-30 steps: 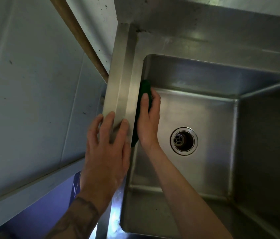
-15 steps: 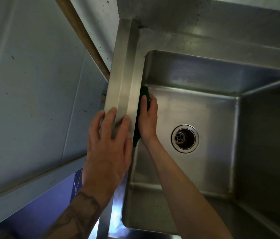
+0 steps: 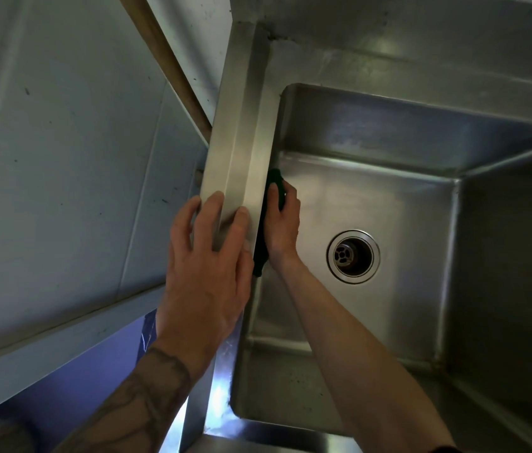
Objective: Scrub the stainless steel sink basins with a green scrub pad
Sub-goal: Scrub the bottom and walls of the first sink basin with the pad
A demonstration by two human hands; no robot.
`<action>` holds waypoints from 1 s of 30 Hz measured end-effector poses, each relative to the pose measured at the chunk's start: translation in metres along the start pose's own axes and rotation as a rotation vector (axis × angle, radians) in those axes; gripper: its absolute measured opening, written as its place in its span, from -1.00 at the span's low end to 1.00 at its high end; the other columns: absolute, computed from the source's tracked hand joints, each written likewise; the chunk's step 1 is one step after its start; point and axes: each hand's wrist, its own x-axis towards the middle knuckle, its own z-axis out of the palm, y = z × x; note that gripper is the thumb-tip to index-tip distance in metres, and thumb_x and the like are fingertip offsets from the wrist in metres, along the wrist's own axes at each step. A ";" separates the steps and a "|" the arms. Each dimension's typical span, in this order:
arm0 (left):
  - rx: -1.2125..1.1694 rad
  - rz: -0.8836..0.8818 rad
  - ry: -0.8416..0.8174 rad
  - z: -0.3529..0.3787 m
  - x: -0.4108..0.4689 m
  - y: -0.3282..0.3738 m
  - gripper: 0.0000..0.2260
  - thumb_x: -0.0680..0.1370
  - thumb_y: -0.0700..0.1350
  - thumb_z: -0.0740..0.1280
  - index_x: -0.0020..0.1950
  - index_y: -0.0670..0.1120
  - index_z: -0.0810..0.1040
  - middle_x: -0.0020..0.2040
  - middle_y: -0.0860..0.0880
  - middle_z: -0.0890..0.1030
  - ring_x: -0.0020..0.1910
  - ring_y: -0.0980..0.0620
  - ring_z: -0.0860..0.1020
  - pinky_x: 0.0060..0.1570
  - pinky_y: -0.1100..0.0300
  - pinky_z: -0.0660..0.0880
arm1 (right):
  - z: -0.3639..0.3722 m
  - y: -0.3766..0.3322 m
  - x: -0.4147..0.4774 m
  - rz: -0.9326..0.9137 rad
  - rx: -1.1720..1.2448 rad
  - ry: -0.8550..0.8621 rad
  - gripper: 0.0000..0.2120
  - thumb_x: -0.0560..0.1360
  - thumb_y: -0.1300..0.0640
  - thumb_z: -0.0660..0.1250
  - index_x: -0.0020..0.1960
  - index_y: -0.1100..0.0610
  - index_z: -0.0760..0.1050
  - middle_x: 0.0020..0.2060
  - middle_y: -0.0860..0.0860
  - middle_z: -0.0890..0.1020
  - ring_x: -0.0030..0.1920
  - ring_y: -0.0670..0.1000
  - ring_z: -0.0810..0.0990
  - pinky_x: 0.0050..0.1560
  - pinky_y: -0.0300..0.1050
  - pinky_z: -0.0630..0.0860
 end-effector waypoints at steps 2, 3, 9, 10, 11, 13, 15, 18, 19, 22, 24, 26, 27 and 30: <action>0.005 0.003 0.002 0.000 0.000 -0.001 -0.59 0.73 0.02 0.15 0.52 -0.15 0.41 0.54 -0.31 0.36 0.53 -0.37 0.33 0.44 -0.30 0.48 | -0.002 -0.003 -0.012 -0.055 0.039 0.015 -0.73 0.72 -0.13 0.15 0.39 -0.17 0.42 0.22 -0.15 0.52 0.24 -0.12 0.52 0.38 0.12 0.48; 0.006 0.005 0.004 0.000 -0.001 -0.001 -0.59 0.73 0.02 0.15 0.52 -0.15 0.41 0.54 -0.31 0.36 0.53 -0.37 0.32 0.44 -0.30 0.48 | -0.004 -0.005 -0.022 -0.118 0.081 0.035 -0.77 0.70 -0.17 0.16 0.33 -0.28 0.42 0.21 -0.23 0.53 0.25 -0.18 0.53 0.36 0.08 0.51; -0.003 -0.005 0.005 0.000 -0.001 0.001 -0.60 0.75 0.01 0.15 0.52 -0.16 0.45 0.55 -0.29 0.33 0.54 -0.36 0.30 0.43 -0.31 0.48 | -0.009 0.001 -0.034 -0.198 0.128 0.022 -0.75 0.70 -0.15 0.16 0.36 -0.31 0.40 0.26 -0.15 0.53 0.30 -0.13 0.52 0.36 0.02 0.51; 0.000 -0.008 0.003 0.000 0.000 0.001 -0.60 0.75 0.01 0.15 0.52 -0.15 0.45 0.55 -0.28 0.33 0.54 -0.36 0.31 0.43 -0.30 0.49 | -0.007 0.006 -0.027 -0.119 0.091 -0.002 -0.72 0.72 -0.11 0.15 0.41 -0.20 0.41 0.26 -0.11 0.52 0.28 -0.10 0.52 0.38 0.07 0.49; 0.005 -0.008 0.001 0.001 -0.001 0.000 -0.60 0.75 0.01 0.15 0.52 -0.15 0.44 0.56 -0.28 0.33 0.54 -0.36 0.32 0.43 -0.29 0.49 | -0.005 0.011 -0.021 -0.031 0.048 -0.022 -0.68 0.74 -0.09 0.13 0.46 -0.10 0.39 0.25 -0.06 0.50 0.25 -0.07 0.51 0.39 0.12 0.48; 0.011 -0.006 0.001 0.001 -0.001 0.000 -0.60 0.75 0.02 0.14 0.53 -0.14 0.43 0.56 -0.28 0.33 0.54 -0.36 0.32 0.43 -0.28 0.48 | -0.003 0.020 -0.021 0.051 -0.007 -0.027 -0.64 0.74 -0.08 0.12 0.49 -0.02 0.38 0.23 -0.05 0.49 0.19 -0.08 0.51 0.39 0.15 0.47; 0.013 -0.009 0.010 0.001 -0.001 0.000 -0.60 0.76 0.01 0.13 0.52 -0.14 0.42 0.56 -0.28 0.32 0.54 -0.36 0.31 0.43 -0.29 0.48 | -0.002 0.022 -0.036 -0.027 0.046 0.010 -0.67 0.72 -0.14 0.14 0.44 -0.12 0.40 0.21 -0.17 0.51 0.20 -0.19 0.52 0.37 0.08 0.49; 0.056 0.039 0.052 0.000 -0.001 0.000 -0.62 0.75 -0.01 0.14 0.48 -0.19 0.44 0.51 -0.28 0.32 0.50 -0.32 0.29 0.42 -0.32 0.49 | -0.006 0.023 -0.064 -0.200 0.145 0.025 -0.69 0.69 -0.22 0.17 0.40 -0.21 0.41 0.26 -0.18 0.54 0.32 -0.12 0.54 0.33 0.01 0.52; 0.069 0.054 0.063 0.000 0.000 0.001 -0.62 0.74 -0.02 0.15 0.48 -0.20 0.45 0.50 -0.28 0.33 0.49 -0.31 0.29 0.43 -0.31 0.48 | -0.008 0.025 -0.066 -0.211 0.154 0.011 -0.68 0.70 -0.21 0.17 0.41 -0.18 0.41 0.28 -0.14 0.54 0.34 -0.08 0.54 0.34 0.03 0.52; 0.076 0.018 0.021 -0.002 0.000 0.002 -0.62 0.75 -0.02 0.15 0.51 -0.17 0.44 0.54 -0.31 0.35 0.53 -0.35 0.32 0.48 -0.25 0.42 | -0.009 0.027 -0.049 -0.064 0.052 -0.012 -0.65 0.74 -0.08 0.14 0.48 -0.03 0.39 0.29 -0.06 0.51 0.28 -0.10 0.51 0.41 0.12 0.46; 0.048 -0.012 0.002 -0.003 0.000 0.003 -0.62 0.76 -0.02 0.15 0.52 -0.15 0.44 0.56 -0.30 0.35 0.53 -0.37 0.35 0.49 -0.24 0.43 | -0.008 0.028 -0.040 0.069 -0.014 -0.039 -0.63 0.75 -0.06 0.10 0.50 0.00 0.36 0.27 -0.02 0.49 0.21 -0.09 0.49 0.42 0.15 0.43; 0.081 -0.001 -0.023 -0.003 0.000 0.002 -0.60 0.77 0.01 0.11 0.55 -0.13 0.39 0.58 -0.29 0.33 0.56 -0.37 0.33 0.52 -0.21 0.39 | -0.007 0.030 -0.047 0.053 0.000 -0.034 -0.66 0.74 -0.10 0.11 0.47 -0.06 0.38 0.26 -0.08 0.50 0.19 -0.14 0.51 0.40 0.12 0.45; 0.109 0.013 -0.039 -0.003 0.000 0.001 -0.59 0.77 0.03 0.09 0.56 -0.13 0.36 0.59 -0.29 0.31 0.57 -0.36 0.32 0.55 -0.20 0.35 | -0.007 0.030 -0.055 -0.007 0.041 -0.021 -0.68 0.73 -0.14 0.12 0.44 -0.12 0.40 0.25 -0.12 0.52 0.21 -0.19 0.52 0.39 0.09 0.47; 0.129 0.022 -0.038 -0.004 0.000 -0.001 -0.59 0.77 0.04 0.09 0.56 -0.12 0.35 0.59 -0.30 0.32 0.57 -0.36 0.31 0.56 -0.19 0.33 | -0.010 0.029 -0.074 -0.165 0.133 -0.027 -0.69 0.69 -0.23 0.15 0.38 -0.20 0.41 0.29 -0.15 0.55 0.32 -0.12 0.54 0.35 0.02 0.50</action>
